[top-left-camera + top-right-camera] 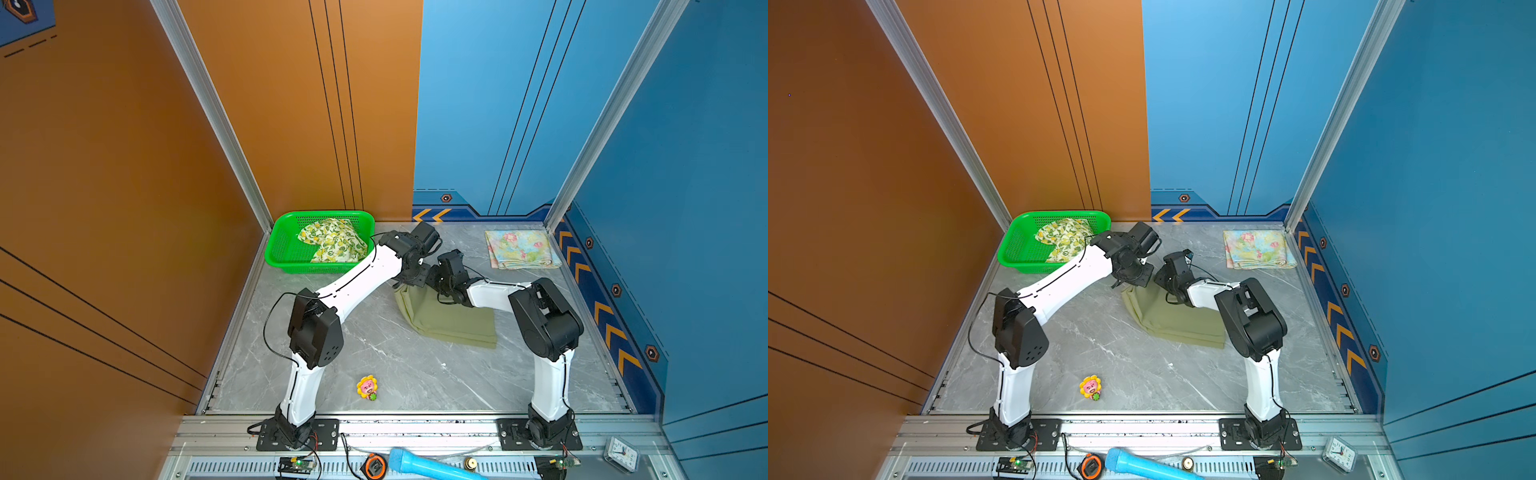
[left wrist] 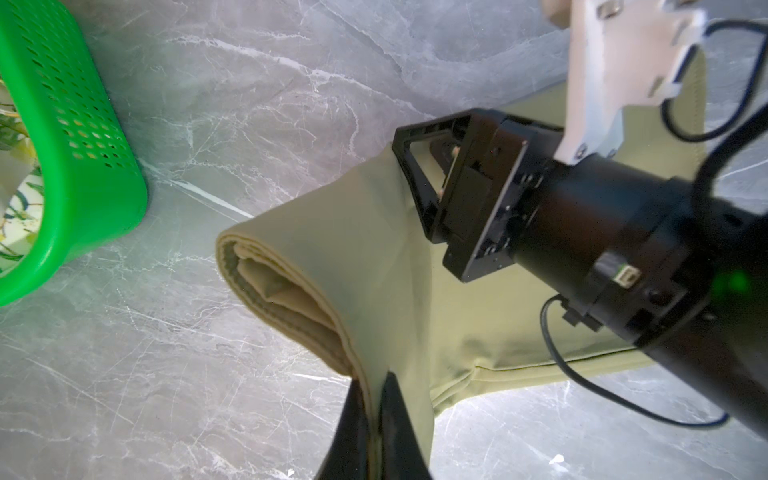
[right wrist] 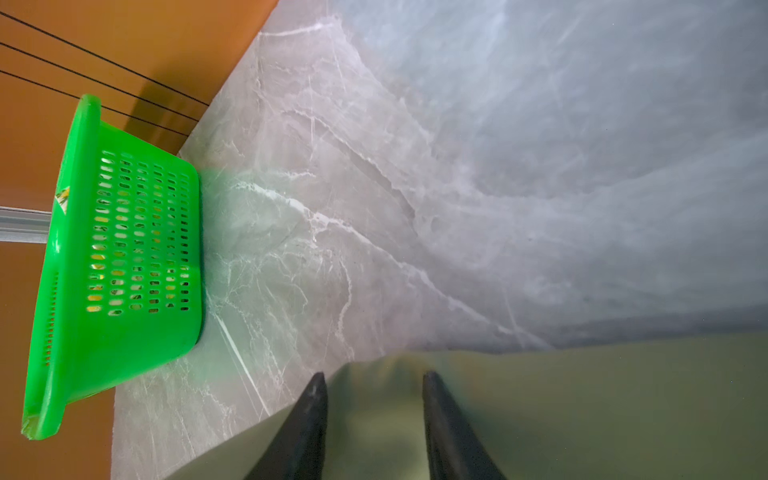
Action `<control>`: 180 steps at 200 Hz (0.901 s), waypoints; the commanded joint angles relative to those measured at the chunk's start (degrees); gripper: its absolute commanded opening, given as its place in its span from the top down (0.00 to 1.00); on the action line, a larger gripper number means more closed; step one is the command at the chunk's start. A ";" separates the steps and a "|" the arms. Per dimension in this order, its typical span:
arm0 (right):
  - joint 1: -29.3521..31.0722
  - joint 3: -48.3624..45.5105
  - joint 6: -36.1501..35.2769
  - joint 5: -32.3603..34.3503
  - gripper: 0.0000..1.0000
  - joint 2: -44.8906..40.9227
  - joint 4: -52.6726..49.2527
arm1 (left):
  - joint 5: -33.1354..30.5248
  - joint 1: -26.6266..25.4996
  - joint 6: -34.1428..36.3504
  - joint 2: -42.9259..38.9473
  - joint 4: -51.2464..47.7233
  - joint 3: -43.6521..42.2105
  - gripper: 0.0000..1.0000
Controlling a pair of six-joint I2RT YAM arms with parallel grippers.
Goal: Fold and stack the skirts
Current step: 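Release the fold with the right gripper and draw it back while left holds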
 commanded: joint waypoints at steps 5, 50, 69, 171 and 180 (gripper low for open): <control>-2.68 -2.56 -3.59 3.95 0.52 -9.44 -3.85 | 0.54 0.26 0.82 -1.57 -0.37 0.98 1.00; -9.14 -10.64 -9.00 3.33 0.47 -22.18 -19.74 | 0.92 0.27 1.02 -0.44 -0.43 2.52 1.00; -13.00 -13.96 -11.77 -0.93 0.46 -25.47 -24.26 | 1.09 0.02 0.99 0.27 -0.42 3.59 1.00; -22.55 -23.09 -21.07 -12.86 0.49 -28.06 -28.79 | -0.17 -0.94 0.74 1.50 -0.61 4.69 1.00; -22.23 -23.29 -21.06 -12.74 0.50 -27.43 -28.44 | -0.31 -1.07 0.73 1.68 -0.61 4.84 1.00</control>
